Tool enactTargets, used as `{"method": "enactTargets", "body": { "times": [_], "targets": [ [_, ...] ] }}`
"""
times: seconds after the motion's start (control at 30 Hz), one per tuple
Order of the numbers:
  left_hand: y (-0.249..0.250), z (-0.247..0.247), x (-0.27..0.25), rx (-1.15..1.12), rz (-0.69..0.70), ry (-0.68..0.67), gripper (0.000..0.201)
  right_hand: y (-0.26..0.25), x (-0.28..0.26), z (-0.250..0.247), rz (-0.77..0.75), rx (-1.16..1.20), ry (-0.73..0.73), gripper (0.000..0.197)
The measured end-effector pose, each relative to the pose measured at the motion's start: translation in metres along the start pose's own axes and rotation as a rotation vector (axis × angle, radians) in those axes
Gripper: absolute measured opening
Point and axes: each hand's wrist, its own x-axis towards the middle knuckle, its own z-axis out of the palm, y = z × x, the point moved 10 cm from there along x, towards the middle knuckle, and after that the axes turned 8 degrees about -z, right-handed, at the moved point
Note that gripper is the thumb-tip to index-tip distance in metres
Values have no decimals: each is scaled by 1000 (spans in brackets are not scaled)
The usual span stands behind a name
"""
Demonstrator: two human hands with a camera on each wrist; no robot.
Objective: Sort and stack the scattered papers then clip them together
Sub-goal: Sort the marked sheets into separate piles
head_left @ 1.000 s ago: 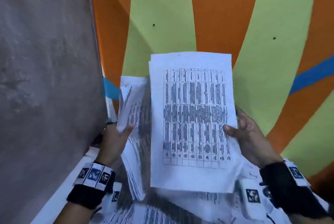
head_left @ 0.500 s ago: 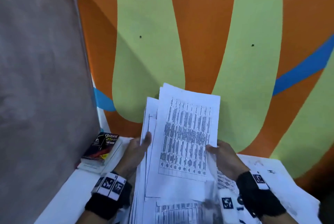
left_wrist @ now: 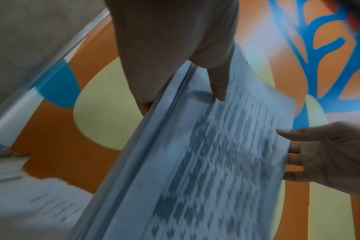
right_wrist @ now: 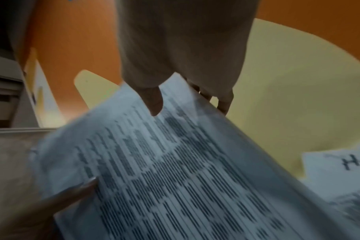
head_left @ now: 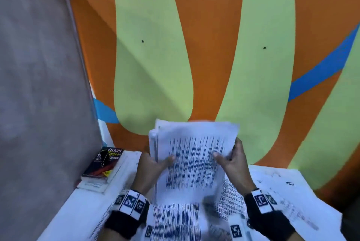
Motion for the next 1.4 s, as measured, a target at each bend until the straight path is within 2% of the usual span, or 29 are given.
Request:
{"method": "enactTargets", "body": {
  "times": [0.07,0.13,0.2,0.3,0.33,0.43,0.5,0.57,0.73,0.77,0.83,0.87,0.93,0.97,1.07,1.13,1.23,1.3,1.4],
  "targets": [
    [-9,3,-6,-35,-31,16,63,15,-7,5,55,11,-32,60],
    [-8,5,-9,-15,-19,40,29,16,-8,9,26,-26,-27,35],
    [9,6,-10,47,43,66,33,6,-4,12,-32,-46,-13,25],
    [37,7,-13,-1,108,53,14,-15,4,12,-114,16,-5,31],
    [37,7,-12,-22,109,30,16,-14,5,11,-108,41,2,36],
    [19,5,-8,-61,74,-25,47,10,0,7,-33,32,-31,52],
    [-7,7,-6,-8,-25,-53,69,29,-10,11,28,-15,-84,46],
    [-25,7,-5,32,-93,-39,83,39,-16,15,51,-62,-117,37],
    [-9,-2,9,62,-13,55,87,10,-2,19,-61,-60,-82,33],
    [-6,-2,12,57,7,51,83,7,2,19,-69,-76,-86,32],
    [-2,2,10,74,-7,28,60,22,6,20,-8,-143,-108,40],
    [-6,5,8,111,-31,14,54,38,4,22,56,-168,-129,52],
    [-7,11,1,184,-37,4,55,84,-13,23,258,-328,-192,80],
    [-5,9,0,211,-21,36,54,107,-27,22,360,-436,-228,87],
    [10,-15,0,217,15,185,57,140,-74,36,520,-619,-401,92],
    [24,-36,3,243,66,303,58,147,-100,57,546,-710,-515,102],
    [45,-62,3,221,153,426,54,151,-123,88,509,-902,-648,136],
    [56,-74,0,234,166,474,60,149,-133,104,492,-1001,-702,133],
    [59,-93,-3,216,137,538,54,138,-140,107,508,-1088,-691,131]
  ]
}}
